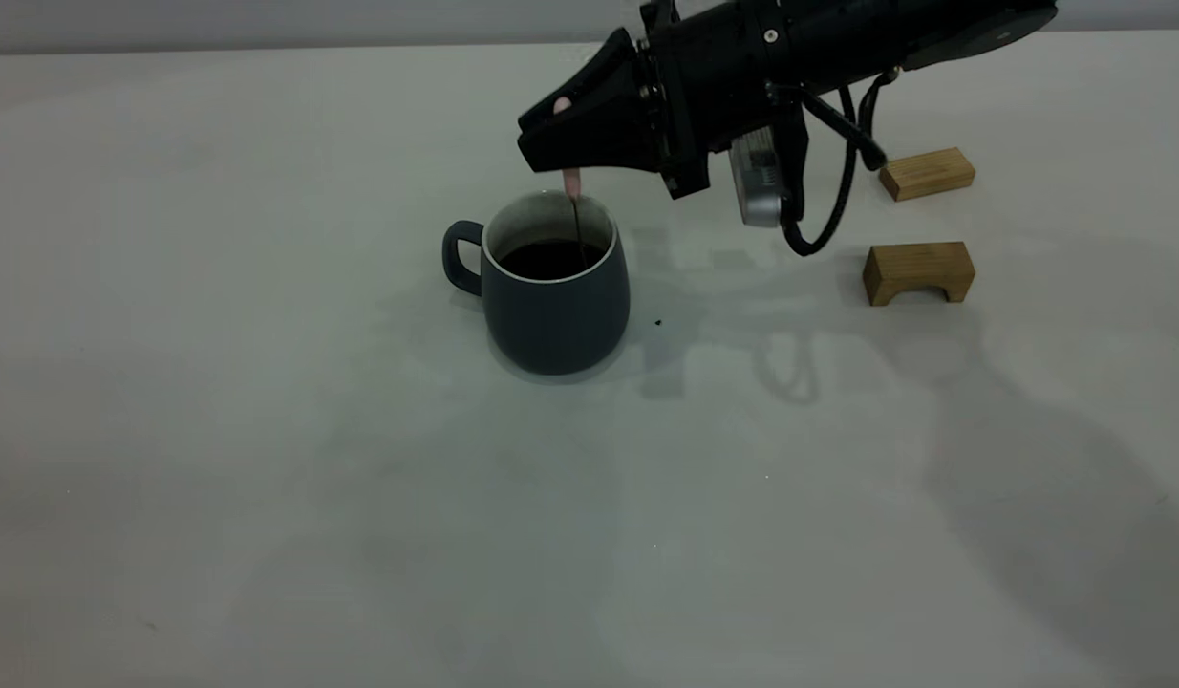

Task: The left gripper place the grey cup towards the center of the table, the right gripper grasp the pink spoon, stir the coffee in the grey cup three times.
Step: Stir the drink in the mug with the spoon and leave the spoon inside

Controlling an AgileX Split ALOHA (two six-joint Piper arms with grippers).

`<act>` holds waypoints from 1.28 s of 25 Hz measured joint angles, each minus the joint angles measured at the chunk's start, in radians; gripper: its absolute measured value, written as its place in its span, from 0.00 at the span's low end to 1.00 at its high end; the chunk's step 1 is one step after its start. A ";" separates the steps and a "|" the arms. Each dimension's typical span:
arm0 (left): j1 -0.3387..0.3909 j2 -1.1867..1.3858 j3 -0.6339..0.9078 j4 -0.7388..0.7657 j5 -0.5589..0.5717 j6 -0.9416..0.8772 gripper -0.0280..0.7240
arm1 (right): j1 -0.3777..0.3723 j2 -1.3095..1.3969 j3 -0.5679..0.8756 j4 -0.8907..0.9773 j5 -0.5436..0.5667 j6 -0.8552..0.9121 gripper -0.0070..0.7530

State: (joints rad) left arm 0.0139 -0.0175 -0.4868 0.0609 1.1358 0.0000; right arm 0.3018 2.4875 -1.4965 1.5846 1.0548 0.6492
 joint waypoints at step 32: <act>0.000 0.000 0.000 0.000 0.000 0.000 0.48 | 0.044 0.000 0.000 0.033 0.088 -0.243 0.18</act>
State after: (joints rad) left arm 0.0139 -0.0175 -0.4868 0.0609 1.1358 0.0000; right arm 0.3455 2.4875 -1.4965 1.6177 1.1430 0.4060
